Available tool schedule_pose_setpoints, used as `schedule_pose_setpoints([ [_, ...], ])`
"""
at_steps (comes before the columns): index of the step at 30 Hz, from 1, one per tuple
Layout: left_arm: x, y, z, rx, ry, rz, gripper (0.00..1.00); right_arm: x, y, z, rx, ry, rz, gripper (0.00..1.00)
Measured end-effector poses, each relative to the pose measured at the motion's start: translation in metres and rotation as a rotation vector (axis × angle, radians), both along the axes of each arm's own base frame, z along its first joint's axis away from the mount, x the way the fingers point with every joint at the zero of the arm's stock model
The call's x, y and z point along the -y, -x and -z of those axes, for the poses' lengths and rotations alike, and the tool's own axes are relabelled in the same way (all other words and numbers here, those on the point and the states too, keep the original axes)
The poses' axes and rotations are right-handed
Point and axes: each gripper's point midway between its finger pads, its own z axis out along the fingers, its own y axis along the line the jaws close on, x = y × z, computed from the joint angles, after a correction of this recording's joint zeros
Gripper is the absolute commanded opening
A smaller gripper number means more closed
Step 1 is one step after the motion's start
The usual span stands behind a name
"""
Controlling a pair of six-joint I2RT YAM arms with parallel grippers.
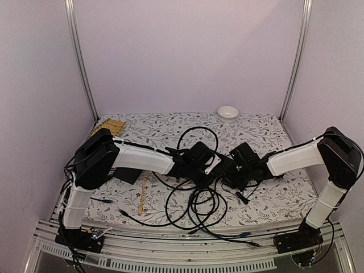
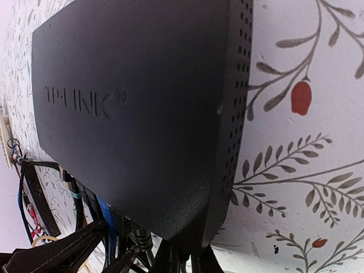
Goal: Pull the plug from the switch port
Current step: Pull the connector from the switch port.
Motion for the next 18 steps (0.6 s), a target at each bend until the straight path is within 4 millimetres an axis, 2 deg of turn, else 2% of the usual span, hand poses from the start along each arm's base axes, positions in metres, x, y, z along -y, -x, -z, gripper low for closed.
schedule_pose_setpoints([
  [5, -0.003, 0.0015, 0.0017, -0.007, -0.004, -0.008, 0.31, -0.0036, 0.0, 0.0, -0.001, -0.012, -0.008, 0.02],
  [7, -0.0031, 0.0016, 0.0019, -0.009, -0.003, -0.01, 0.25, -0.0038, 0.0, -0.0001, -0.001, -0.013, -0.009, 0.02],
  [11, -0.0052, 0.0007, 0.0029, -0.01, -0.01, -0.018, 0.2, -0.0039, 0.0, -0.0002, -0.001, -0.013, -0.009, 0.02],
  [18, -0.0074, 0.0011, 0.0039, -0.02, -0.018, -0.03, 0.01, -0.005, 0.0001, -0.0002, -0.003, -0.016, -0.012, 0.02],
])
